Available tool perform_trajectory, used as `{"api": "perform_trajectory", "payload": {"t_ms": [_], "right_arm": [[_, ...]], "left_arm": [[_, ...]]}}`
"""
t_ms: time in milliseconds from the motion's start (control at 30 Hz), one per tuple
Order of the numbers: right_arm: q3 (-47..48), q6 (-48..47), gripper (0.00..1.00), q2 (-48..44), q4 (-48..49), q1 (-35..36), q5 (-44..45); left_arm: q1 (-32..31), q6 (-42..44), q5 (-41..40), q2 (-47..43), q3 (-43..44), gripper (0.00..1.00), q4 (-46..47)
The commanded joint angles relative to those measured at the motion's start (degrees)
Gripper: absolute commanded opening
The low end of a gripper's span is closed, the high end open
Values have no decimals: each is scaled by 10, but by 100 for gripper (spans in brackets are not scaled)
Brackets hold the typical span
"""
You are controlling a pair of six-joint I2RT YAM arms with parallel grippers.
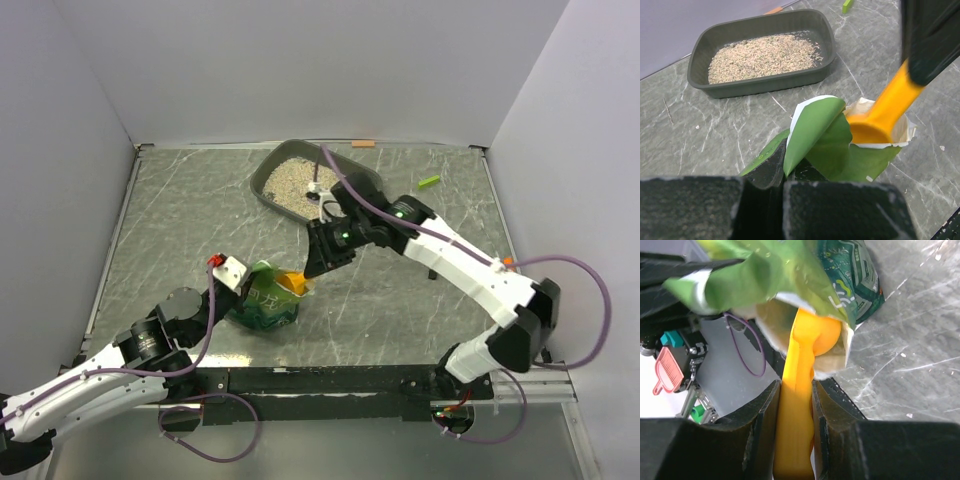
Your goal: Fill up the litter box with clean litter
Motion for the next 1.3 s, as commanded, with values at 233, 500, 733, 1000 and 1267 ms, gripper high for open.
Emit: {"api": "perform_trajectory", "payload": {"t_ms": [233, 500, 733, 1000, 1267], "right_arm": [[38, 50, 0, 148, 10, 41, 59], [-99, 145, 0, 163, 217, 41, -16], [-245, 246, 0, 128, 494, 34, -126], [-367, 358, 0, 97, 770, 27, -212], [-426, 428, 0, 62, 897, 17, -229]], "left_arm": [[-9, -13, 16, -6, 17, 1, 20], [-9, -13, 13, -6, 15, 1, 19], [-9, -13, 11, 1, 13, 1, 21], [-10, -13, 18, 7, 9, 1, 22], [-10, -11, 30, 19, 7, 1, 24]]}}
